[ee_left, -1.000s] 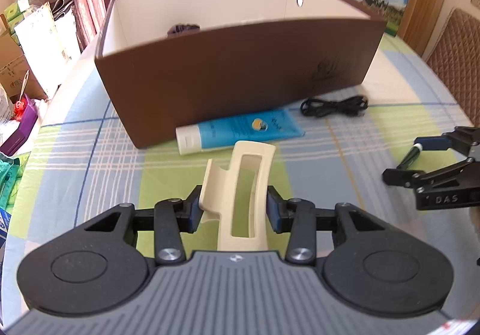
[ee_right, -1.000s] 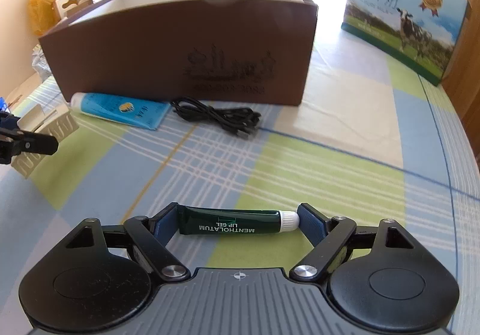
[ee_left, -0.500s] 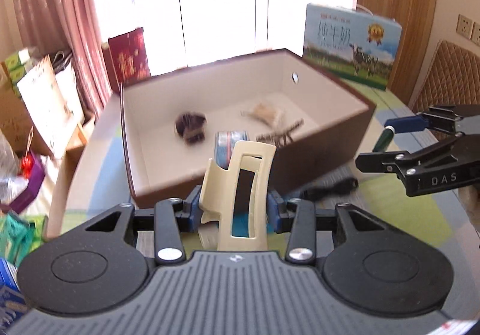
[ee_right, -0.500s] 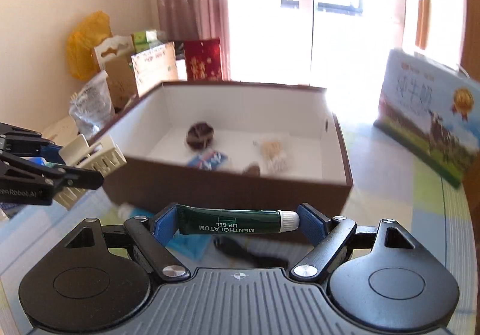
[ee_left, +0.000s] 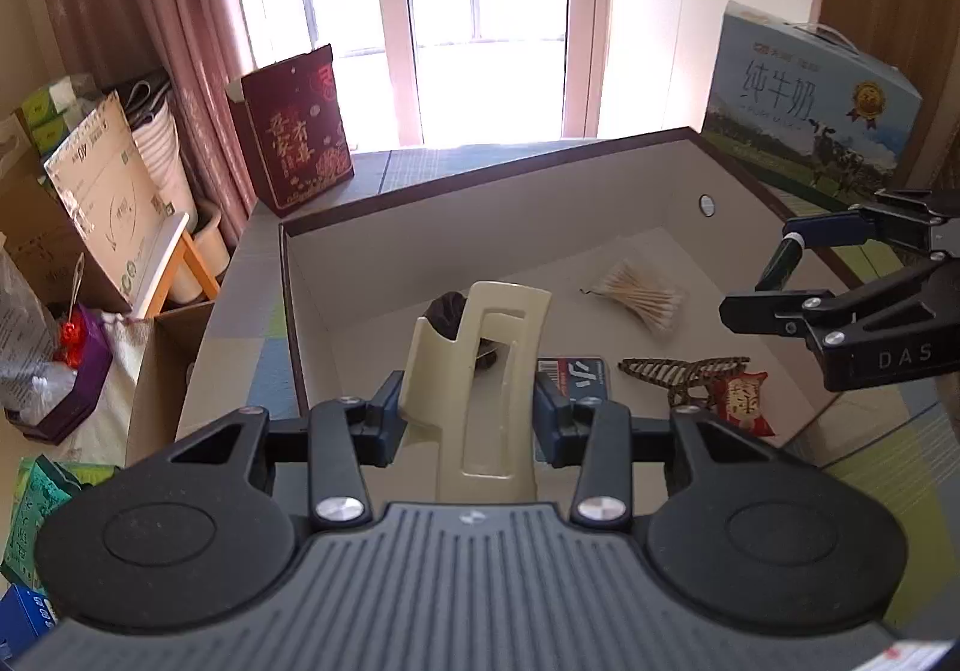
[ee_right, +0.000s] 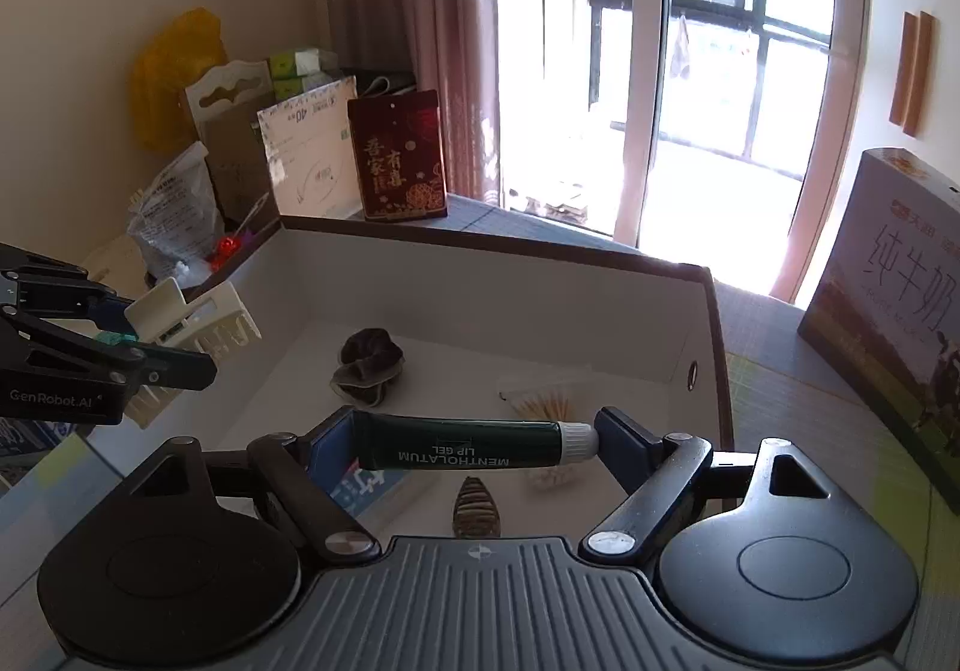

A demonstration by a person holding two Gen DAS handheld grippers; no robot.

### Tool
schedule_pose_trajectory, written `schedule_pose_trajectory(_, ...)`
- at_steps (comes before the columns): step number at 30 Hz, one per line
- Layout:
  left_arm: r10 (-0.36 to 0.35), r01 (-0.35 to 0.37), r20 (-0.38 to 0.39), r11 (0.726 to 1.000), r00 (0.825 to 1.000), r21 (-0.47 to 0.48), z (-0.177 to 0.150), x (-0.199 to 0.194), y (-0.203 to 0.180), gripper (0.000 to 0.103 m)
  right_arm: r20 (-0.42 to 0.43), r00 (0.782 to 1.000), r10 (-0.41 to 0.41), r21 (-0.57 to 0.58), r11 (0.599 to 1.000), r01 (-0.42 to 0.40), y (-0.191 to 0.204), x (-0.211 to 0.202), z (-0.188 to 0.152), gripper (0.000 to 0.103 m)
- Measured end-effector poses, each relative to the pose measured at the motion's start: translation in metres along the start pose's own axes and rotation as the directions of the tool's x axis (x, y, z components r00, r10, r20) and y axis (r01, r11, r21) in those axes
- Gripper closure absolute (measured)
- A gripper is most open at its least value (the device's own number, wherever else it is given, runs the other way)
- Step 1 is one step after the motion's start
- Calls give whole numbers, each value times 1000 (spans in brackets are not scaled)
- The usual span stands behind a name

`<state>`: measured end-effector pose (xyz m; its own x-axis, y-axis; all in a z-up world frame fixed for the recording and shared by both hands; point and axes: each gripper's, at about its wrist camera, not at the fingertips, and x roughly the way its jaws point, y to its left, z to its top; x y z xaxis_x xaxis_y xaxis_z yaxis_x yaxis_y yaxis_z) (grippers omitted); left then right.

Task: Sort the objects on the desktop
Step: 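Carry the claw clip and lip gel over the box and open both tools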

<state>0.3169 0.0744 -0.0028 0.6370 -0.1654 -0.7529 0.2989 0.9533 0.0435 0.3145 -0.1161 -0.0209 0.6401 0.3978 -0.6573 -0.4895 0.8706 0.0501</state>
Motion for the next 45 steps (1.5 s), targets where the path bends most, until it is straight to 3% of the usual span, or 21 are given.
schedule_pose_trajectory(5, -4, 3, -83, 1000, 997, -22, 14, 37, 8, 66, -110, 994, -22, -13, 1000, 20, -9, 42, 19, 22)
schedule_pose_trajectory(14, 43, -38, -217, 999, 975, 29, 13, 97, 7, 66, -200, 979, -49, -121, 992, 25, -10, 84, 32, 22)
schedule_pose_trajectory(26, 28, -27, -260, 1000, 965, 9, 12, 120, 17, 64, -273, 961, -33, -157, 988, -11, -16, 111, 27, 22)
schedule_pose_trajectory(32, 22, -20, -250, 1000, 968, 13, 13, 116, 18, 52, -251, 967, -39, -145, 989, 2, -17, 113, 28, 21)
schedule_pose_trajectory(36, 13, -9, -225, 1000, 974, 19, 14, 107, 16, 41, -210, 977, -32, -111, 994, 9, -21, 106, 32, 3)
schedule_pose_trajectory(41, 9, -5, -194, 1000, 981, 22, 13, 89, 12, 38, -159, 987, -14, -74, 997, 2, -26, 84, 35, 3)
schedule_pose_trajectory(45, 14, -12, -159, 1000, 987, 16, 9, 66, 6, 26, -109, 994, 15, -45, 999, -20, -28, 50, 30, 3)
